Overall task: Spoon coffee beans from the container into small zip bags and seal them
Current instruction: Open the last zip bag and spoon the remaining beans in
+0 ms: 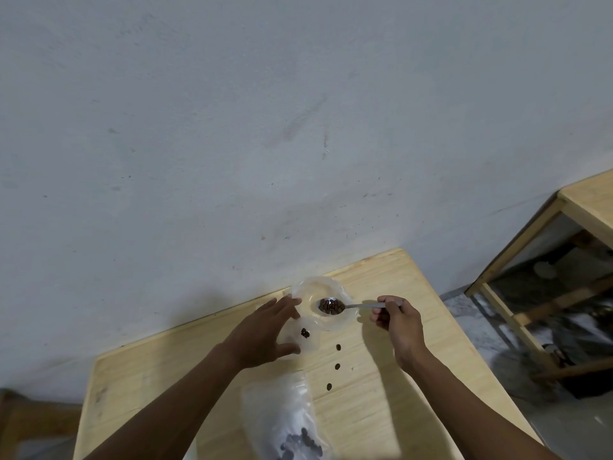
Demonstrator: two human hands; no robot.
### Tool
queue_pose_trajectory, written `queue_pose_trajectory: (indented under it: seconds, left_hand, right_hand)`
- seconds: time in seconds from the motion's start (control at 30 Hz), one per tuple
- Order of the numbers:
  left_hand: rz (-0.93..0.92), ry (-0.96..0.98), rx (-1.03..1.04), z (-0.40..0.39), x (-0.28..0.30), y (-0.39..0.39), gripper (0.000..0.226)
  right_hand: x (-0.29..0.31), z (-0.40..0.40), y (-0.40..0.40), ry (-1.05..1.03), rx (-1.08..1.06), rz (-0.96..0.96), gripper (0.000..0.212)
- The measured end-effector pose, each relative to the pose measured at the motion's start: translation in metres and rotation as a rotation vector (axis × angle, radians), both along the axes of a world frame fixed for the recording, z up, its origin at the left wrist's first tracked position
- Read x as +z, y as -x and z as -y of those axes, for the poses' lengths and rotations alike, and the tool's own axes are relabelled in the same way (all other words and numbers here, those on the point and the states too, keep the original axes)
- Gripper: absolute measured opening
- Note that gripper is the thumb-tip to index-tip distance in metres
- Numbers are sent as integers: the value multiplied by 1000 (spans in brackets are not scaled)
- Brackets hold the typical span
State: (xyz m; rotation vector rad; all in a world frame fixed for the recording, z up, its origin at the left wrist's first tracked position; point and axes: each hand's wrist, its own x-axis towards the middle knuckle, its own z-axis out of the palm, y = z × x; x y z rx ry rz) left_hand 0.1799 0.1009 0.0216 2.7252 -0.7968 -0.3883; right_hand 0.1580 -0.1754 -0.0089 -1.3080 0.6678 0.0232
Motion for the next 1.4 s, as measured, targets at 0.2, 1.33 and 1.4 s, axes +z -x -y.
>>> queue_pose_trajectory:
  seconds: [0.2,1.33,1.4]
  left_hand:
    - [25,107,91,6,-2,-2,68]
    - [-44,924,865,-24,12,52,54]
    - [-51,986,909,-30,9,63,60]
  right_hand:
    - [12,3,-6,55,-57,63,21]
    - [91,-26,-12,132,38,295,23]
    - [62,-7,-4,35,-98,114,23]
